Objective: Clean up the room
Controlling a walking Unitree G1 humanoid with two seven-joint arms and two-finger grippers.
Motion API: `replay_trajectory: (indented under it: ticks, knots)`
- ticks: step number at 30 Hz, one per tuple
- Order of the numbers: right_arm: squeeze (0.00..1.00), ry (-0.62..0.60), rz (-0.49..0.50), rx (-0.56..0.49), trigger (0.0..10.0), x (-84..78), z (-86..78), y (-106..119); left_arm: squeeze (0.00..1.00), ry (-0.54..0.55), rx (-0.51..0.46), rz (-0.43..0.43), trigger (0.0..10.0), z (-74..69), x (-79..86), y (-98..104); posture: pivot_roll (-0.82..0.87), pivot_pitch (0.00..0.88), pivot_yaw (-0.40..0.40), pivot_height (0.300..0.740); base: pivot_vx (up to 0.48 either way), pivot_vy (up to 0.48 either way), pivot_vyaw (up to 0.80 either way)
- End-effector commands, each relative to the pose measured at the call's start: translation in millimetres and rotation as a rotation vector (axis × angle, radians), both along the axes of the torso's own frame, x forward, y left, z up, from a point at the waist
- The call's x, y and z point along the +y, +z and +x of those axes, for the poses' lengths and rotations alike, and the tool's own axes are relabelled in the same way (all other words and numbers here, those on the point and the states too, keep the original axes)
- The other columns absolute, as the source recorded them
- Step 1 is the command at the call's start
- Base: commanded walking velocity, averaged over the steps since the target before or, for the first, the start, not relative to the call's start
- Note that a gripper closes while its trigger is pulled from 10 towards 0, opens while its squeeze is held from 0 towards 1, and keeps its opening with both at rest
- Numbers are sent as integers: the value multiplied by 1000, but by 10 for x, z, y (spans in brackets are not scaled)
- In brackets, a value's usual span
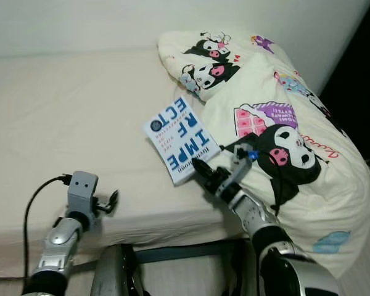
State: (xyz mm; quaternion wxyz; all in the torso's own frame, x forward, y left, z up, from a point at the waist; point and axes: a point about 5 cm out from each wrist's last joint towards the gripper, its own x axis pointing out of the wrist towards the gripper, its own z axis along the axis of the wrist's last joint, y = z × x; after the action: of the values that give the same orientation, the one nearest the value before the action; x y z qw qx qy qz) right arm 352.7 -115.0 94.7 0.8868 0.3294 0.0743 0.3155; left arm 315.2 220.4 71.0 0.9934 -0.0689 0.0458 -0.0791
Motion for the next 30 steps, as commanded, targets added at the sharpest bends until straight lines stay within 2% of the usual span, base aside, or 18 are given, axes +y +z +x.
replay_trajectory:
  ticks: [1,2,3,4,5,6,7,9,10,11,14,18,21,23,25,30]
  knots:
    - [0,61,20,-50,0,70,-15,59,0,-3,8,-242,10000,20,25,29,164,95,18,470,0,0,0]
    - [0,75,39,-61,0,69,-33,63,0,-57,-8,-415,10000,33,-6,82,161,96,19,470,0,0,0]
    - [0,75,39,-61,0,69,-33,63,0,-57,-8,-415,10000,33,-6,82,161,96,19,470,0,0,0]
    - [0,83,56,-72,0,65,-45,73,0,-128,-25,-563,10000,27,-42,131,161,96,19,470,0,0,0]
    - [0,83,56,-72,0,65,-45,73,0,-128,-25,-563,10000,27,-42,131,161,96,19,470,0,0,0]
    - [0,93,76,-84,0,58,-56,88,0,-241,-44,-704,10000,-13,-104,182,154,98,23,470,0,0,0]
    - [0,93,76,-84,0,58,-56,88,0,-241,-44,-704,10000,-13,-104,182,154,98,23,470,0,0,0]
    - [0,114,95,-101,0,50,-75,104,0,-378,-65,-839,10000,-88,-207,225,153,99,24,470,0,0,0]
    - [0,114,95,-101,0,50,-75,104,0,-378,-65,-839,10000,-88,-207,225,153,99,24,470,0,0,0]
    - [0,132,99,-108,0,51,-89,108,0,-412,-77,-887,10000,-106,-264,241,147,100,25,470,0,0,0]
    - [0,146,102,-113,0,54,-101,110,0,-424,-85,-915,10000,-111,-301,251,147,100,24,470,0,0,0]
    - [0,222,102,-120,0,73,-174,93,0,-419,-110,-941,10000,-56,-480,274,143,103,19,470,0,0,0]
    - [0,256,102,-118,0,74,-218,79,0,-341,-114,-888,10000,41,-612,276,143,103,19,470,0,0,0]
    - [0,260,102,-118,0,73,-226,78,0,-332,-112,-881,10000,49,-627,282,143,103,19,470,0,0,0]
    - [0,279,107,-118,0,62,-263,76,0,-325,-108,-838,10000,125,-793,322,128,105,20,470,0,0,0]
    - [0,289,108,-119,0,58,-279,76,0,-320,-105,-811,10000,160,-848,332,126,104,21,470,0,0,0]
